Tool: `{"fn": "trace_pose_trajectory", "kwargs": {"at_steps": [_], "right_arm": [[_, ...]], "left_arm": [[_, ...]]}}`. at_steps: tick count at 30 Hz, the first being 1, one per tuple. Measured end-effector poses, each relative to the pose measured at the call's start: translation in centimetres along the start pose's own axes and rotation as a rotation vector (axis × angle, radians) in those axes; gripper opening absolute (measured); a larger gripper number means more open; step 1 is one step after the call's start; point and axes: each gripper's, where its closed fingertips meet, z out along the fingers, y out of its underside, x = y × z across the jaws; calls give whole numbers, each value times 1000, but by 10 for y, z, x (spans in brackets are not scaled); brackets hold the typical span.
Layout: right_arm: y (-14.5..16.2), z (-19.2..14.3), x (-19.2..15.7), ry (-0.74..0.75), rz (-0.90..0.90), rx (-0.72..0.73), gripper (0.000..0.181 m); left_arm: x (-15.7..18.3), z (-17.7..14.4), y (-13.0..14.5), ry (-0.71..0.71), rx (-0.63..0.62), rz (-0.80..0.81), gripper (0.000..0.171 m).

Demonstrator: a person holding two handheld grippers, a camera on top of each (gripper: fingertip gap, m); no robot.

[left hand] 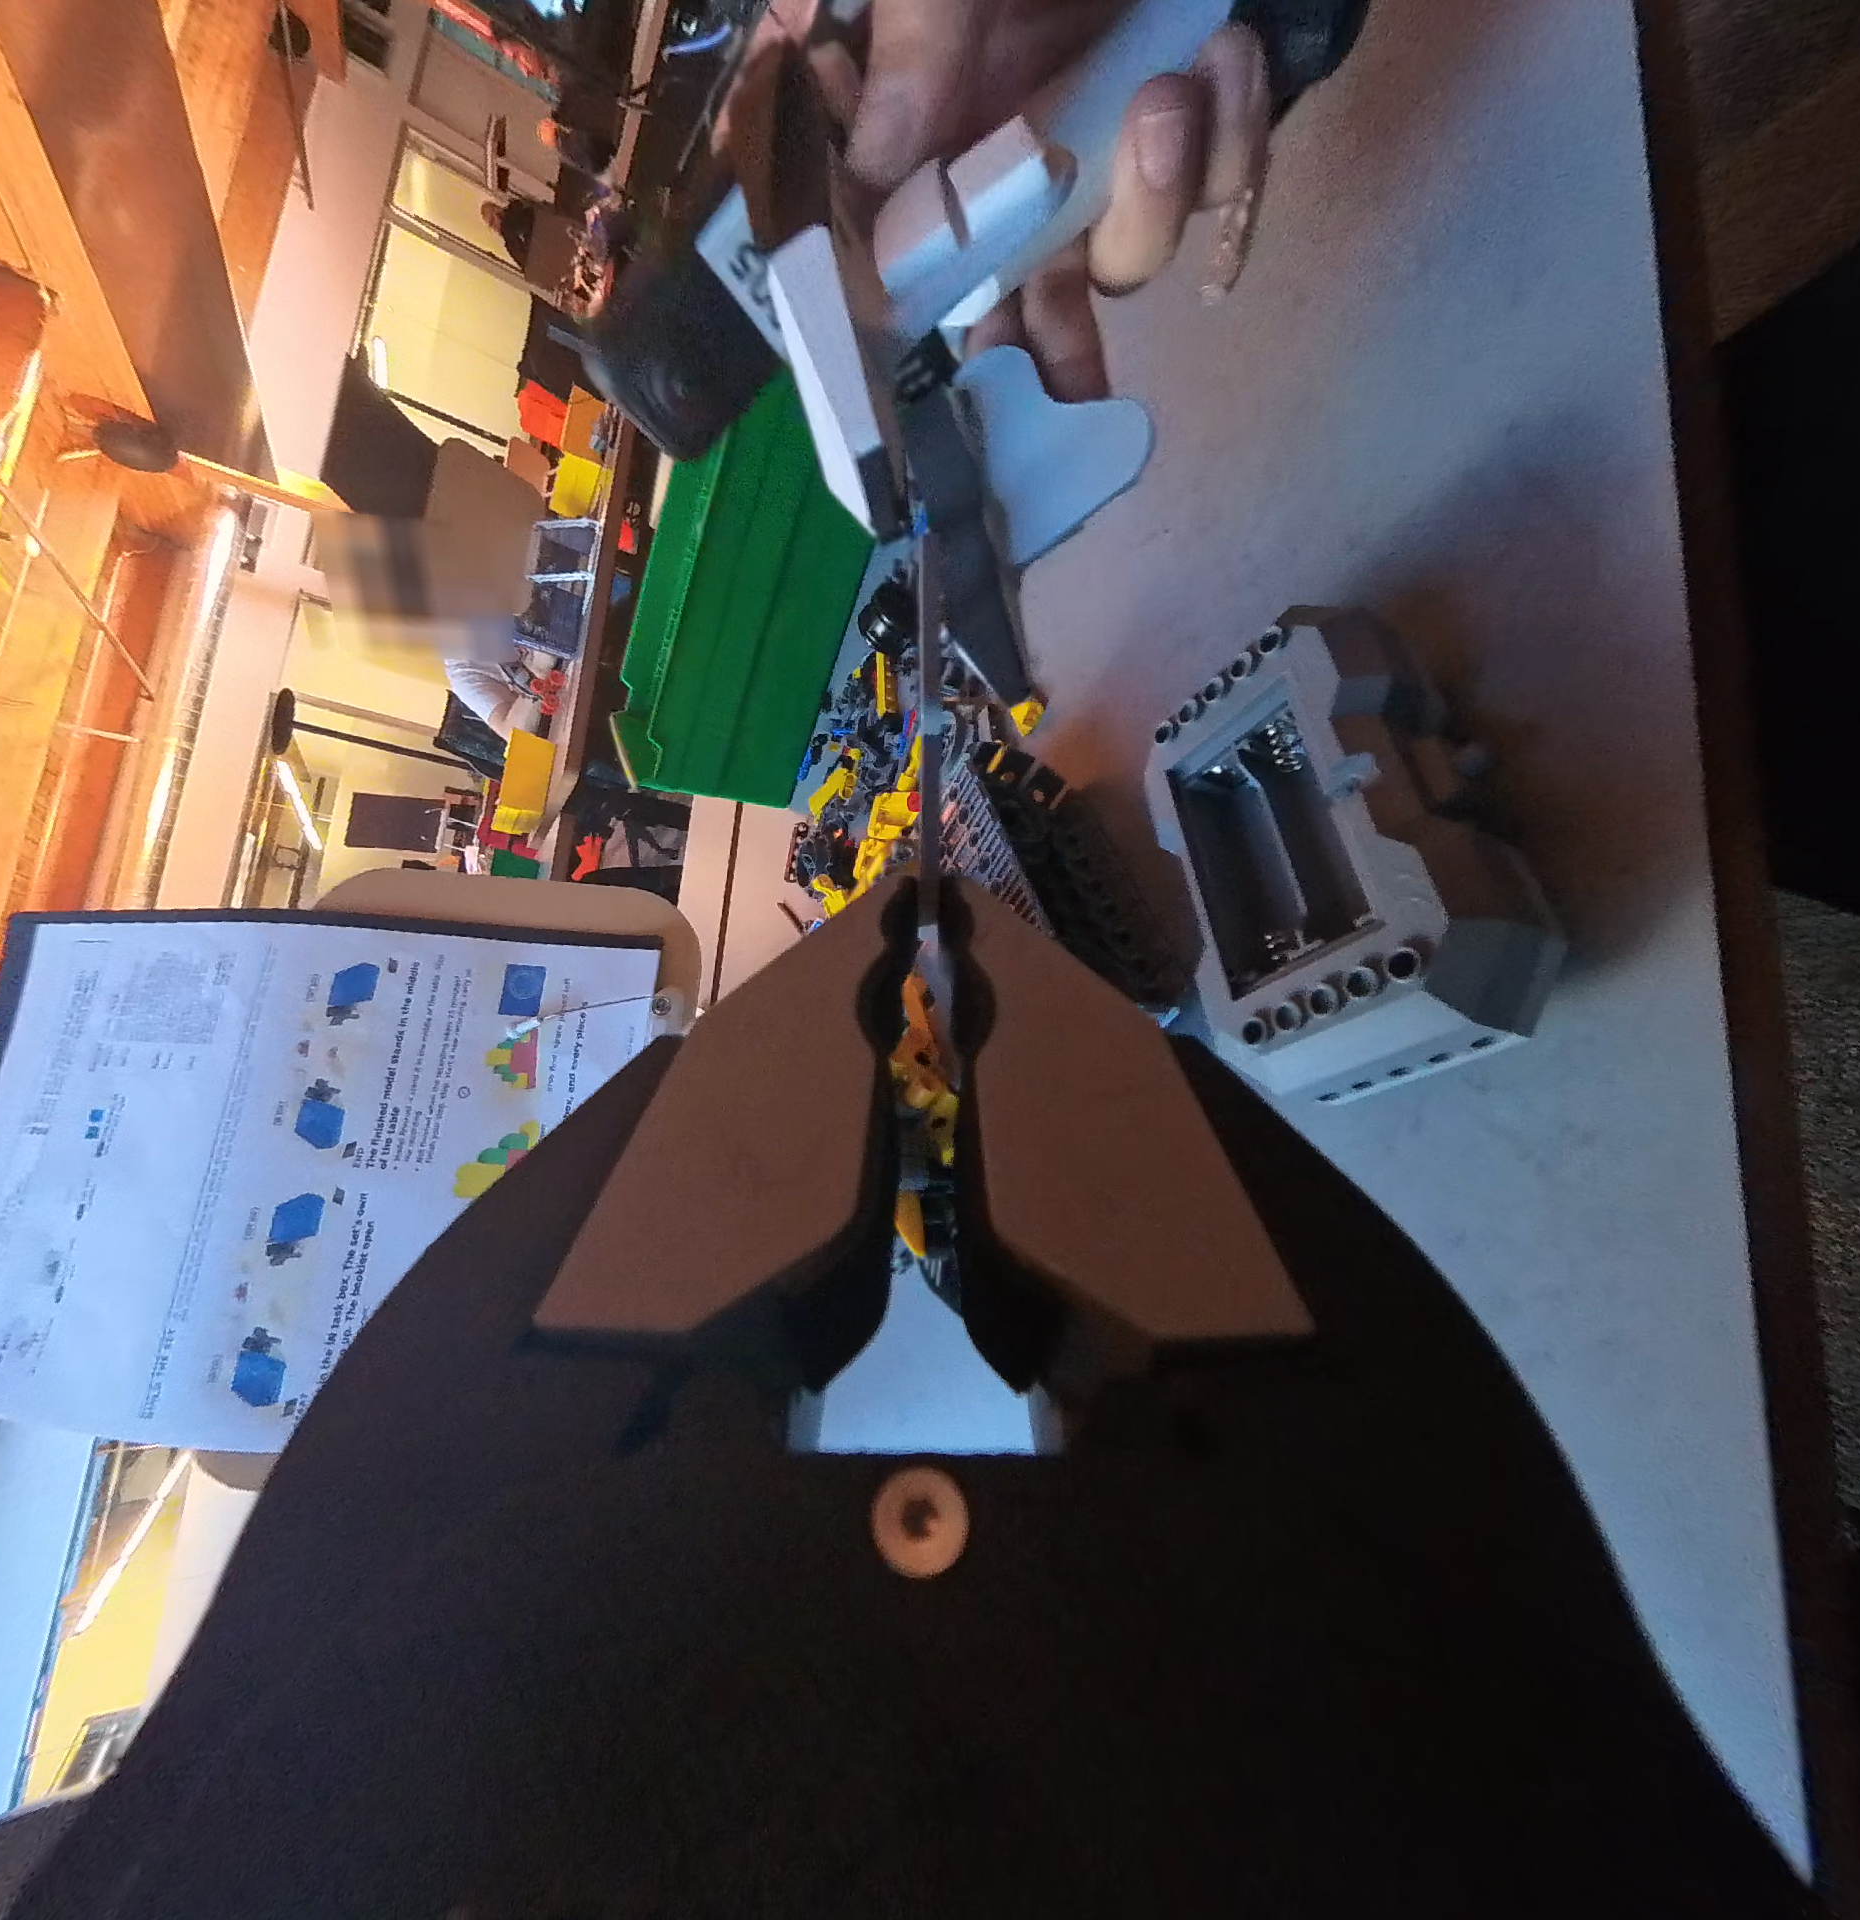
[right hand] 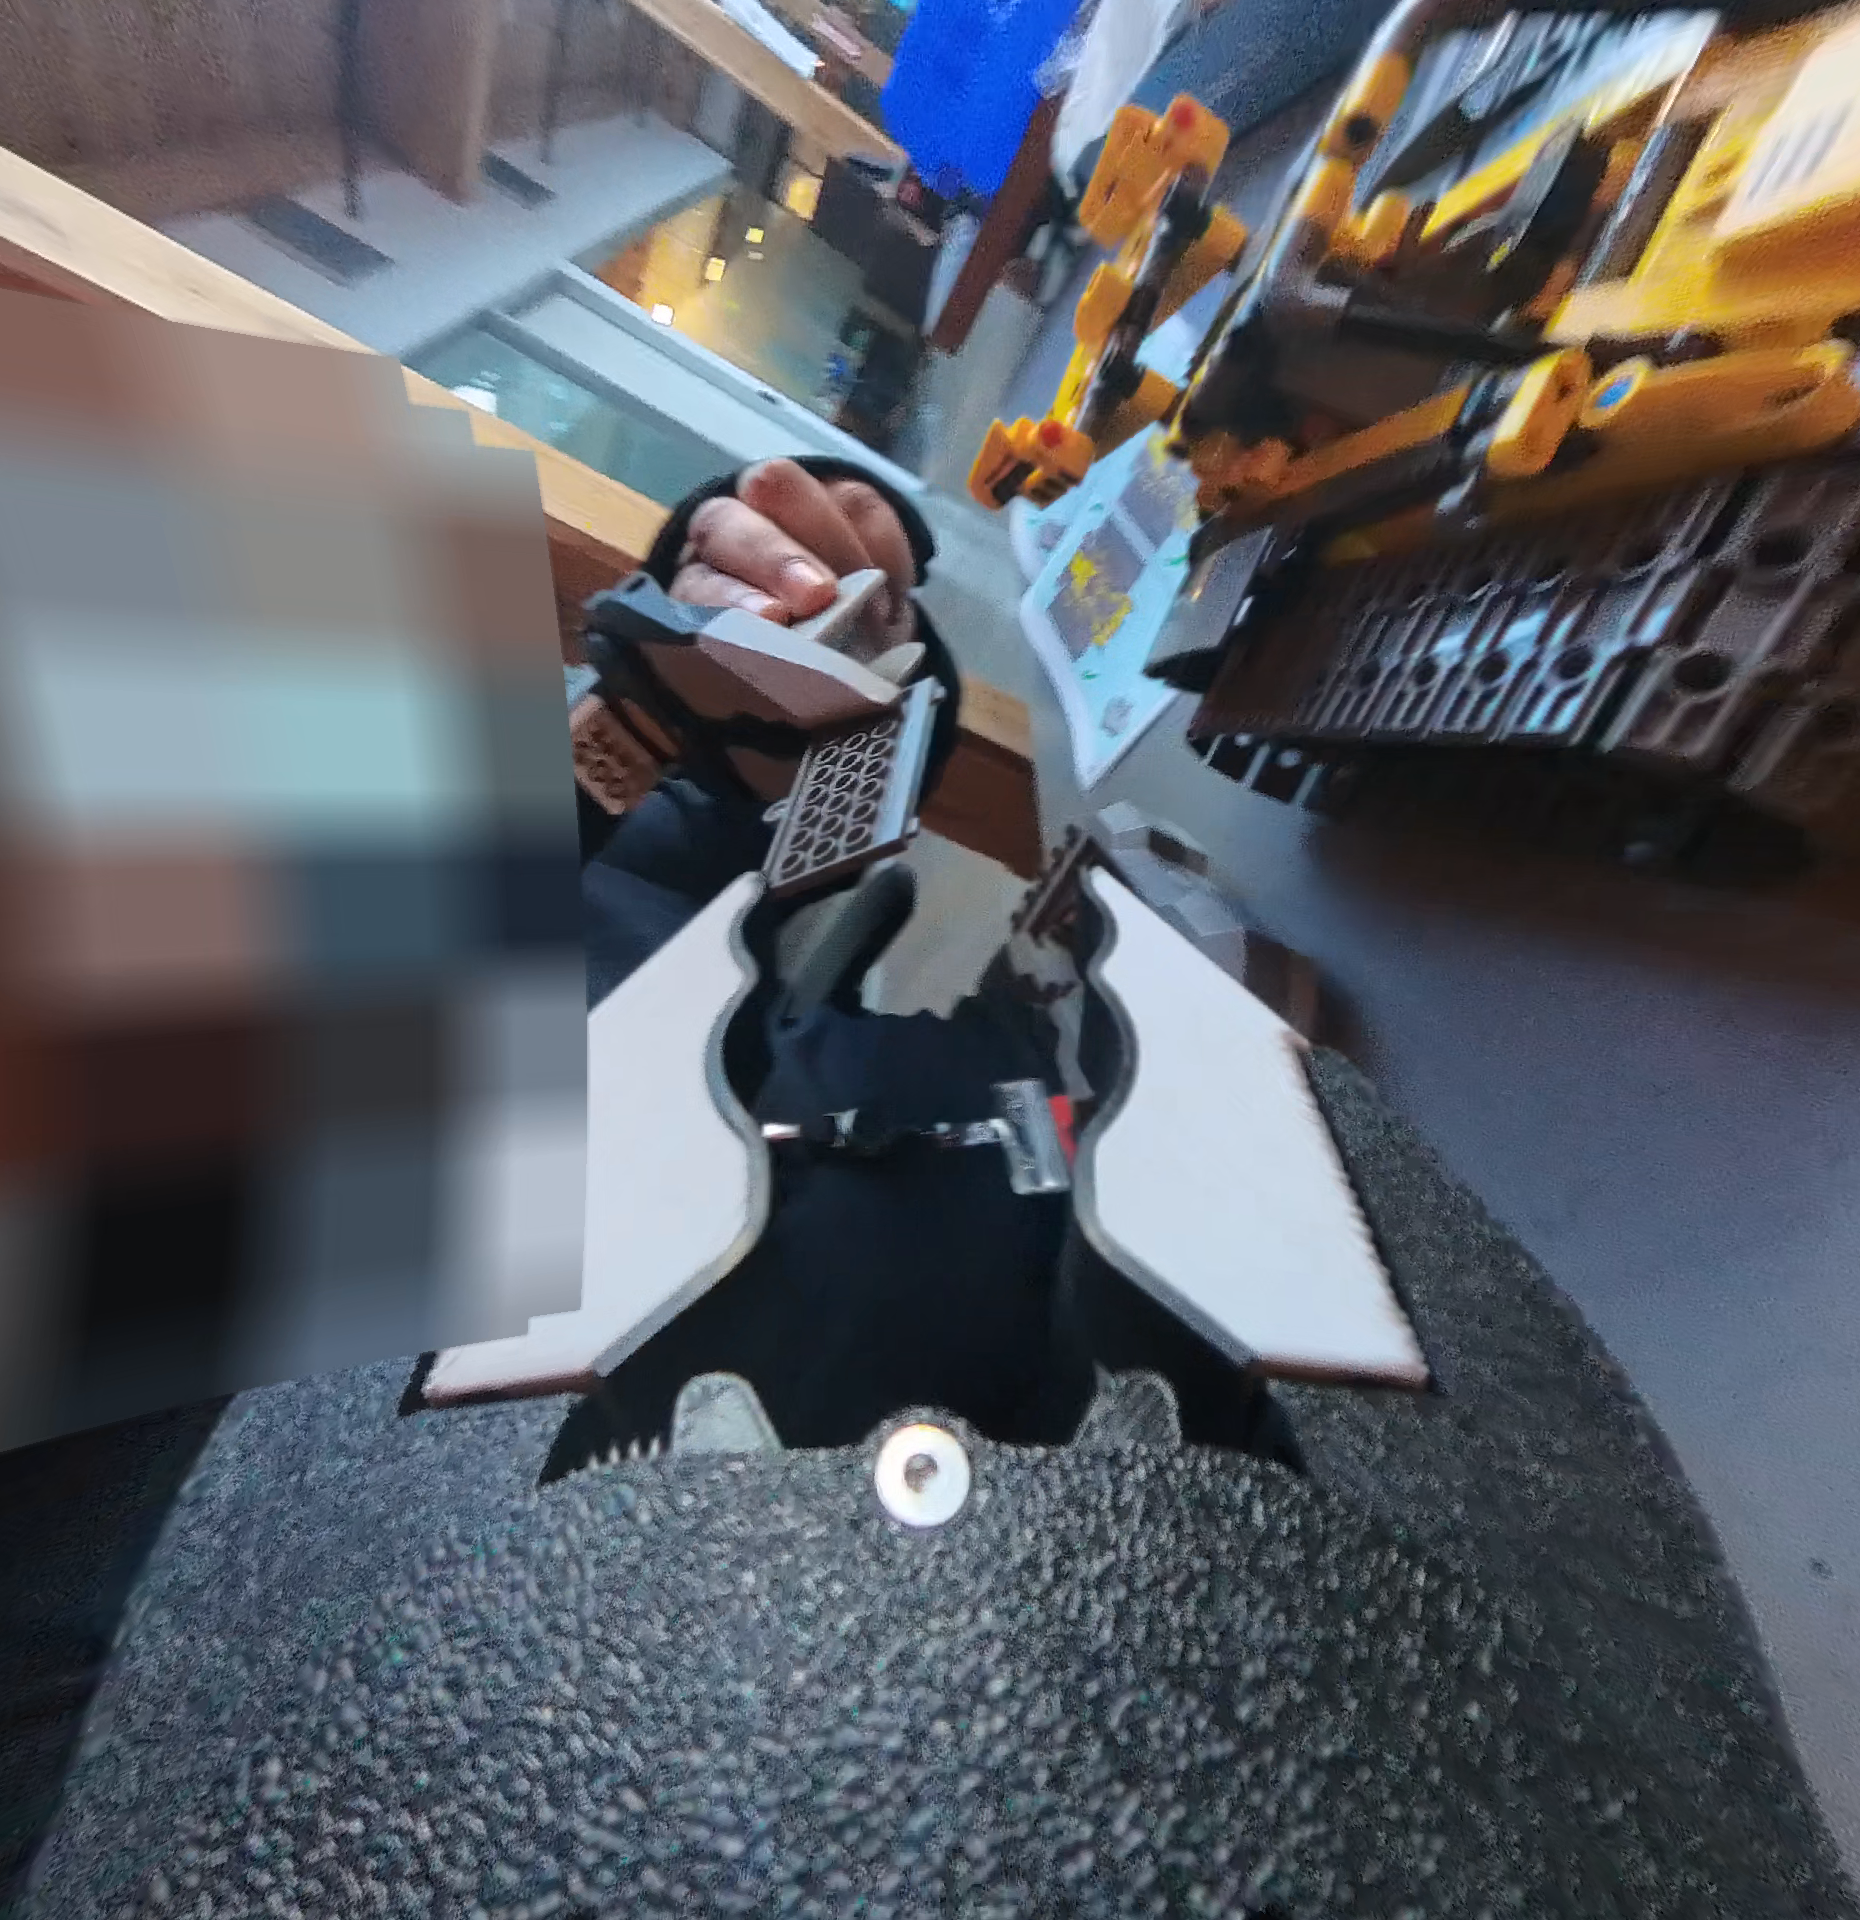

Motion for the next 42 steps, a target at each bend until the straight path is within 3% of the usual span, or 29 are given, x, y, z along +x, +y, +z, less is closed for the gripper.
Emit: {"fn": "trace_pose_trajectory", "kwargs": {"at_steps": [4, 7, 11, 14, 16, 27, 42], "right_arm": [[-12, -6, -14, 82, -211, 26, 68], [-25, -11, -27, 149, -411, 76, 60], [-37, -21, -69, 154, -807, 218, 50], [-38, -28, -83, 197, -936, 262, 43], [-30, -27, -84, 177, -912, 206, 32], [-12, -7, -51, 326, -755, -18, 47], [5, 7, -33, 282, -633, -115, 41]], "left_arm": [[-4, -1, -5, 24, -5, 9, 0], [-4, 0, -9, 49, -2, -7, 0], [-2, 2, -13, 90, 24, -79, 0], [-4, 3, -15, 88, 35, -98, 0], [-5, 4, -16, 79, 36, -94, 0], [-2, 6, -19, 83, 36, -84, 0], [1, 2, -18, 43, 30, -11, 0]]}}
